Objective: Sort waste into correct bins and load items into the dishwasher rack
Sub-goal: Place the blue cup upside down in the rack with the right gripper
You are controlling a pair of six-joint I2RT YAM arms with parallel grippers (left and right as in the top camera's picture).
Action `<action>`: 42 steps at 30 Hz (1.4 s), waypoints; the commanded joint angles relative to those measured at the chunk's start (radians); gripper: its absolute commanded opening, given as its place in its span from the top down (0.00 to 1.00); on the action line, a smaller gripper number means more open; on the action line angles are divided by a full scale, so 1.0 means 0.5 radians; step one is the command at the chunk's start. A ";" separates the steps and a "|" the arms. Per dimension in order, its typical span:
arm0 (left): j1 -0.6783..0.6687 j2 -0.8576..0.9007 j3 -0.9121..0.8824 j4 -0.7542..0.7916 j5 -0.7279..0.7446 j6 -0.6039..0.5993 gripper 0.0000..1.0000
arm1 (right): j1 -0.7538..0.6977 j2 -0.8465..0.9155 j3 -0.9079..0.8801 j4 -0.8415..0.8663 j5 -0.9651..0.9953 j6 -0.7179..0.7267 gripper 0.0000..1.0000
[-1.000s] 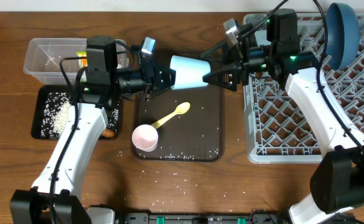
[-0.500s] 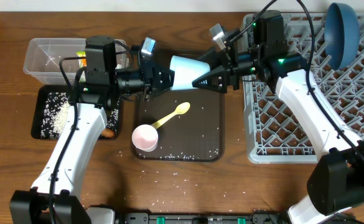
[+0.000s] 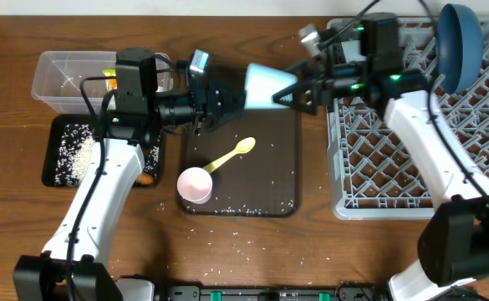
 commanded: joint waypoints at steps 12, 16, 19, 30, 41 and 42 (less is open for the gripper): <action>-0.037 -0.031 -0.006 -0.213 -0.797 0.497 0.48 | -0.461 -0.216 0.103 -1.003 1.382 0.318 0.51; -0.103 -0.012 -0.018 -0.501 -1.334 0.497 0.47 | -0.486 -0.338 0.329 -1.421 2.036 0.350 0.43; -0.158 0.000 -0.018 -0.636 -1.644 0.497 0.47 | -0.477 -0.372 0.507 -1.691 2.430 0.442 0.41; -0.343 0.013 -0.024 -0.775 -2.137 0.496 0.47 | -0.376 -0.245 0.561 -2.101 2.743 0.533 0.42; -0.349 0.013 -0.024 -0.787 -2.155 0.497 0.47 | -0.149 -0.064 0.416 -2.142 2.737 0.518 0.41; -0.349 0.013 -0.024 -0.787 -2.155 0.497 0.47 | -0.141 -0.057 0.393 -2.130 2.737 0.518 0.41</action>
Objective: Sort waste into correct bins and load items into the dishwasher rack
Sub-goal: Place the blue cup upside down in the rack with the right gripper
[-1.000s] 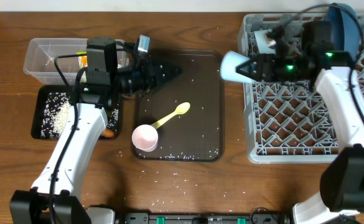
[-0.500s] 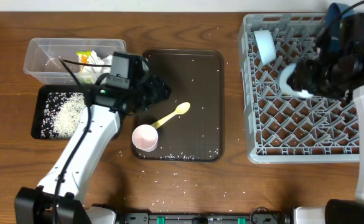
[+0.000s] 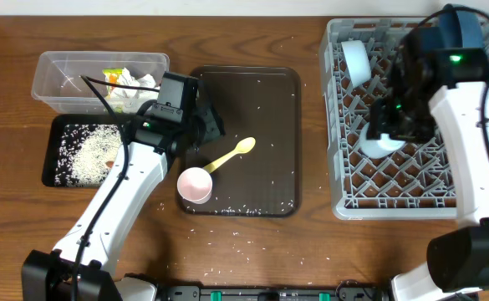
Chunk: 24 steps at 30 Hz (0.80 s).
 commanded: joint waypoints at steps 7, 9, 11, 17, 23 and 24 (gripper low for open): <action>-0.004 0.012 -0.016 -0.011 -0.040 0.036 0.47 | 0.052 0.040 -0.351 0.203 0.019 0.025 0.41; -0.004 0.012 -0.016 -0.011 -0.040 0.036 0.47 | 0.052 0.040 -0.438 0.278 0.018 0.034 0.41; -0.004 0.012 -0.016 -0.011 -0.040 0.036 0.47 | 0.052 0.042 -0.517 0.369 0.019 0.039 0.41; -0.004 0.012 -0.016 -0.011 -0.040 0.036 0.47 | 0.052 0.046 -0.678 0.607 0.013 0.053 0.37; -0.003 0.011 -0.016 -0.011 -0.040 0.037 0.47 | 0.051 0.045 -0.678 0.642 -0.009 0.053 0.01; -0.003 0.010 -0.015 -0.008 -0.040 0.053 0.47 | 0.050 0.045 -0.668 0.640 -0.035 0.053 0.01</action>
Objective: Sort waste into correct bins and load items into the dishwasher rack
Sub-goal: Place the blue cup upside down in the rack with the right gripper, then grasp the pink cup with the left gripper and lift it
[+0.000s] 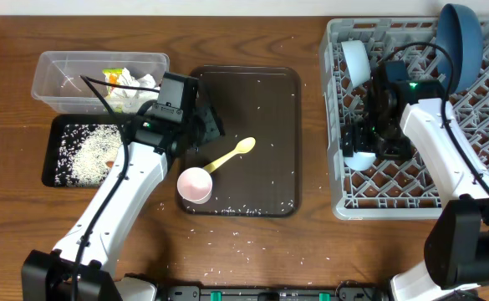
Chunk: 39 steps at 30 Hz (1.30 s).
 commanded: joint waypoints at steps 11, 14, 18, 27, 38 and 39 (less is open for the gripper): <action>-0.005 -0.301 0.002 -0.323 -0.027 0.282 0.47 | 0.018 -0.089 0.584 -0.201 -0.157 0.004 0.01; -0.005 -0.327 0.000 -0.560 -0.027 0.298 0.48 | 0.059 -0.098 0.668 -0.188 -0.170 -0.021 0.01; -0.005 -0.294 -0.055 -0.773 -0.027 0.381 0.48 | 0.141 -0.086 0.665 -0.151 -0.186 -0.034 0.01; -0.030 -0.261 -0.253 -0.777 -0.106 0.526 0.50 | 0.215 -0.081 0.665 -0.095 -0.186 -0.072 0.01; -0.029 -0.265 -0.296 -0.725 -0.389 0.337 0.49 | 0.215 -0.081 0.665 -0.069 -0.186 -0.079 0.01; -0.029 -0.263 -0.296 -0.726 -0.394 0.337 0.49 | 0.215 -0.081 0.665 -0.066 -0.186 -0.079 0.01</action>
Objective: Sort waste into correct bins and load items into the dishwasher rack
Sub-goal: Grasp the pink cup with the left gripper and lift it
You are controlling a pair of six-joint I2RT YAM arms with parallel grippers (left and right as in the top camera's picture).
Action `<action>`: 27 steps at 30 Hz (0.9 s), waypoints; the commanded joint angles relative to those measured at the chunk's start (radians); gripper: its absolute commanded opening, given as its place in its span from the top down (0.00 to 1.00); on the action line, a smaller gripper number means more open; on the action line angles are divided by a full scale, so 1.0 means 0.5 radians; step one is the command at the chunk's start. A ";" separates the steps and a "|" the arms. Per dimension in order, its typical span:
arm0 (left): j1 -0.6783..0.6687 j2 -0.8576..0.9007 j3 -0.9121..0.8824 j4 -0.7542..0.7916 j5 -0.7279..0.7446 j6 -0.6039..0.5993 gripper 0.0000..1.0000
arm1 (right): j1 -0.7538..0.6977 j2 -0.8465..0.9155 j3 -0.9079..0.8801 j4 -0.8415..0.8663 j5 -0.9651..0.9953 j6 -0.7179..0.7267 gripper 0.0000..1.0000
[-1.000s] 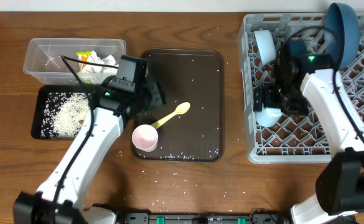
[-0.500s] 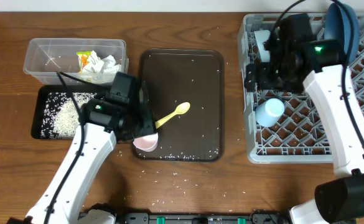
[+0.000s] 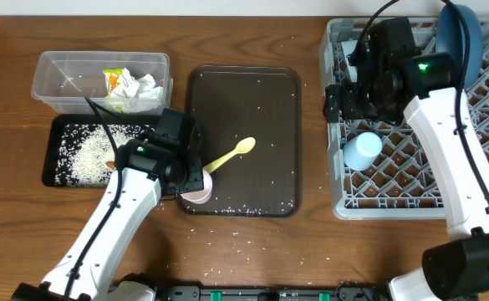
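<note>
A pink cup [image 3: 199,196] stands at the near left of the brown tray [image 3: 265,100], its far side hidden under my left gripper [image 3: 196,176]. That gripper hangs over the cup's rim and looks open. Just right of it on the tray lies a yellow spoon [image 3: 233,154]. A light blue cup [image 3: 363,152] lies in the left part of the grey dishwasher rack [image 3: 394,205]. My right gripper [image 3: 336,100] is open above the rack's left edge, apart from the cup. A blue bowl [image 3: 463,33] stands in the rack's far right corner.
A clear bin [image 3: 68,79] holding wrappers stands at the far left. In front of it is a black tray [image 3: 60,134] with spilled rice. Rice grains are scattered over the brown tray and the table's front. The right arm covers the rack's far left.
My left gripper has moved from the tray's far left edge down to the pink cup. My right gripper has let go of the light blue cup and drawn back toward the rack's far left.
Both grippers met over the tray's far edge at the light blue cup. Then the right gripper held it over the rack while the left hung at the tray's left. It was lowered into the rack's left side, and now lies there released.
</note>
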 commanded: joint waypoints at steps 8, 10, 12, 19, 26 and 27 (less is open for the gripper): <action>-0.002 0.087 -0.040 0.004 -0.240 -0.137 0.49 | 0.011 0.005 0.014 0.018 -0.008 -0.031 0.01; -0.002 0.140 -0.040 0.017 -0.237 -0.139 0.49 | 0.011 0.005 0.014 0.018 -0.008 -0.031 0.01; -0.002 0.201 -0.040 0.041 -0.236 -0.146 0.49 | 0.011 0.005 0.014 0.019 -0.008 -0.031 0.01; -0.002 0.346 -0.040 0.123 -0.206 -0.198 0.62 | 0.011 0.005 0.014 0.018 -0.008 -0.032 0.01; -0.002 0.346 -0.040 0.131 -0.169 -0.198 0.94 | 0.011 0.005 0.014 0.020 -0.008 -0.032 0.01; -0.002 0.346 -0.040 0.136 -0.146 -0.198 0.94 | 0.011 0.005 0.014 0.020 -0.008 -0.032 0.01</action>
